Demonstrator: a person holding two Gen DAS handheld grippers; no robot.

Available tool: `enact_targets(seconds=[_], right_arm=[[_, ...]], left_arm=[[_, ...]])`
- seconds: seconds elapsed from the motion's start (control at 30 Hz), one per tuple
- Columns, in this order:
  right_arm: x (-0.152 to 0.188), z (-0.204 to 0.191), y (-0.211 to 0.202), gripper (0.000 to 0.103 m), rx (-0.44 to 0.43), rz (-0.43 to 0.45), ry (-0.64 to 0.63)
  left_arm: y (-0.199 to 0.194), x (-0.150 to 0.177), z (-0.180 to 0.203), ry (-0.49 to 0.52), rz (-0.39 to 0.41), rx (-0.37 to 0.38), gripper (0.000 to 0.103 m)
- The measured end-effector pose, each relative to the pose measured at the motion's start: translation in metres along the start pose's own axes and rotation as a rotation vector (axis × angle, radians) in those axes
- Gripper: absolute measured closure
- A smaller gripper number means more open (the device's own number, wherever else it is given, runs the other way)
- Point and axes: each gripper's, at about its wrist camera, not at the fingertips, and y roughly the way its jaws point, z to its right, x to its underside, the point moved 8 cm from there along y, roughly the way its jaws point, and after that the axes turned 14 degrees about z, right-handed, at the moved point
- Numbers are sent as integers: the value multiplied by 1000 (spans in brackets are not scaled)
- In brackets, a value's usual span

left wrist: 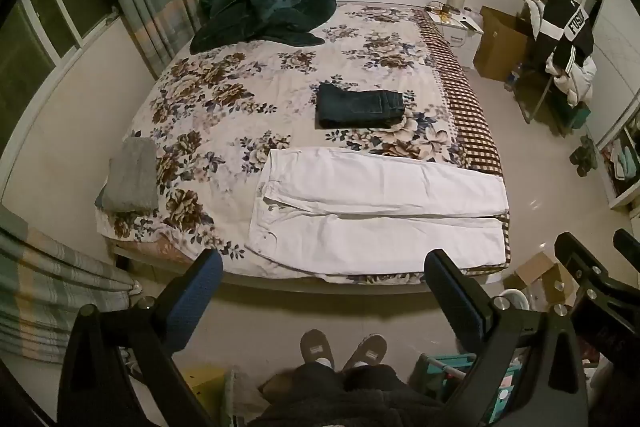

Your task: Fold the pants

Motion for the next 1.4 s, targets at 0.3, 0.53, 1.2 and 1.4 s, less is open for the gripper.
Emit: enact_targets(seconds=[0.3, 0.53, 1.2, 1.4], right_arm=[[5, 3, -1, 0, 1, 1, -3], [8, 6, -2, 0, 1, 3, 1], [19, 10, -4, 0, -6, 3, 0], [10, 3, -13, 0, -6, 9, 1]], left_arm=[[0, -1, 0, 3, 11, -5, 0], [4, 5, 1, 8, 13, -4, 0], [0, -2, -1, -4, 19, -5, 0], [0, -3, -1, -4, 23, -5, 0]])
